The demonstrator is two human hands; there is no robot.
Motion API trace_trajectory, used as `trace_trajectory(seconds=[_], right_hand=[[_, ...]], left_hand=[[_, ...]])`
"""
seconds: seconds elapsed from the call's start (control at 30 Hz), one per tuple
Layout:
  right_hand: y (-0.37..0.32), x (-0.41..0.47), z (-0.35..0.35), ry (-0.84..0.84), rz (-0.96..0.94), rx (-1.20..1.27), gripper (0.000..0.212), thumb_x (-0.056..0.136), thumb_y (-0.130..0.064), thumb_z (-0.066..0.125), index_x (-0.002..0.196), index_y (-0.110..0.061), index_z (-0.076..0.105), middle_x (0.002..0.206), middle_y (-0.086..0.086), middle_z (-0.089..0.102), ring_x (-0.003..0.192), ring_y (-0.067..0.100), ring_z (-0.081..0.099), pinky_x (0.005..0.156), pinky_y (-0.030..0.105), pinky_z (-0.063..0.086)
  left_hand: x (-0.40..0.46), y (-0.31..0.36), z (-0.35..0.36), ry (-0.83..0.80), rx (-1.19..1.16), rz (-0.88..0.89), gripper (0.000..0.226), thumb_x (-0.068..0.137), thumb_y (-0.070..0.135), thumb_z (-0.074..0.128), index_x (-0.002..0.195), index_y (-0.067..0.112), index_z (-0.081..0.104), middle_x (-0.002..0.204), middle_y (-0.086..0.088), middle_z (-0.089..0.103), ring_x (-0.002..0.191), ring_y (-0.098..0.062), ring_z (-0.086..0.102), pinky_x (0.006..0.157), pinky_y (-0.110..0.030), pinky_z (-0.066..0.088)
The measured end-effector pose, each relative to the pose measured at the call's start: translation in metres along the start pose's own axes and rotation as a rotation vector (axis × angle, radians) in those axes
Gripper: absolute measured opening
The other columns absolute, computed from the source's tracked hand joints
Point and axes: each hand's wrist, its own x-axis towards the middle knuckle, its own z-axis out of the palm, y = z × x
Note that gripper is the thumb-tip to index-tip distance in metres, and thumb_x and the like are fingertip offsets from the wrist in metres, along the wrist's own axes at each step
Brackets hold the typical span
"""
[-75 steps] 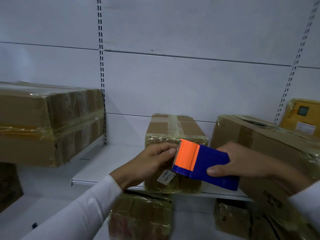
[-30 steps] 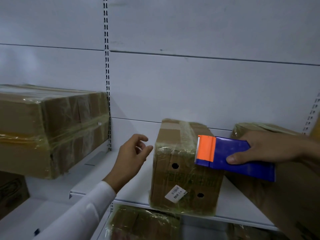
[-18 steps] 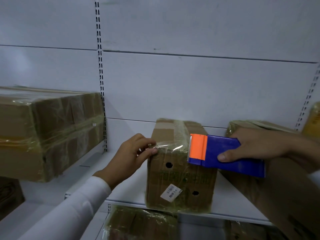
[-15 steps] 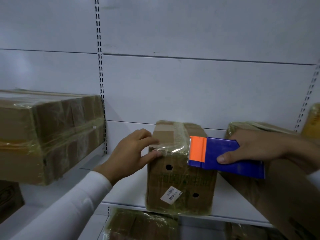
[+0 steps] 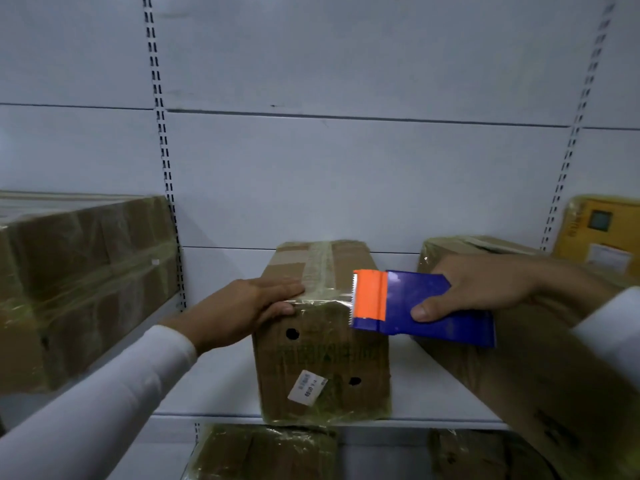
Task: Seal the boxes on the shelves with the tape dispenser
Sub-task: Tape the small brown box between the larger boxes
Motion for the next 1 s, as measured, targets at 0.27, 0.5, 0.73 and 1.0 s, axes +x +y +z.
trace_trajectory(seconds=[0.27, 0.5, 0.73, 1.0], right_hand=[[0.043, -0.021, 0.001, 0.03, 0.083, 0.188, 0.039, 0.074, -0.062, 0.069, 0.077, -0.023, 0.072, 0.075, 0.0, 0.074, 0.063, 0.01, 0.067, 0.059, 0.019, 0.046], [0.045, 0.013, 0.047, -0.014, -0.019, 0.436, 0.043, 0.077, -0.054, 0.071, 0.097, -0.016, 0.067, 0.086, 0.0, 0.074, 0.077, 0.012, 0.071, 0.067, 0.018, 0.051], [0.016, 0.053, 0.049, -0.025, -0.089, 0.444, 0.053, 0.073, -0.055, 0.073, 0.097, -0.008, 0.07, 0.089, 0.01, 0.075, 0.074, 0.015, 0.07, 0.066, 0.021, 0.051], [0.022, 0.05, 0.051, -0.07, -0.087, 0.461, 0.045, 0.074, -0.056, 0.072, 0.094, -0.017, 0.069, 0.086, 0.001, 0.076, 0.074, 0.012, 0.072, 0.064, 0.018, 0.051]], left_hand=[[0.003, 0.003, 0.002, 0.002, -0.046, 0.049, 0.056, 0.093, 0.064, 0.023, 0.141, 0.04, 0.038, 0.144, 0.02, 0.036, 0.129, 0.005, 0.031, 0.107, -0.006, 0.016], [-0.029, -0.019, -0.014, -0.022, -0.018, -0.004, 0.048, 0.09, 0.071, 0.02, 0.133, 0.057, 0.033, 0.141, 0.028, 0.036, 0.131, 0.004, 0.036, 0.11, -0.017, 0.027], [-0.045, -0.021, -0.042, -0.035, 0.218, -0.042, 0.068, 0.091, 0.067, 0.013, 0.14, 0.032, 0.043, 0.142, 0.01, 0.048, 0.128, -0.011, 0.044, 0.109, -0.021, 0.023], [0.014, 0.042, -0.009, -0.066, 0.187, -0.014, 0.054, 0.098, 0.054, 0.028, 0.146, 0.029, 0.032, 0.144, 0.004, 0.046, 0.125, -0.017, 0.047, 0.099, -0.027, 0.037]])
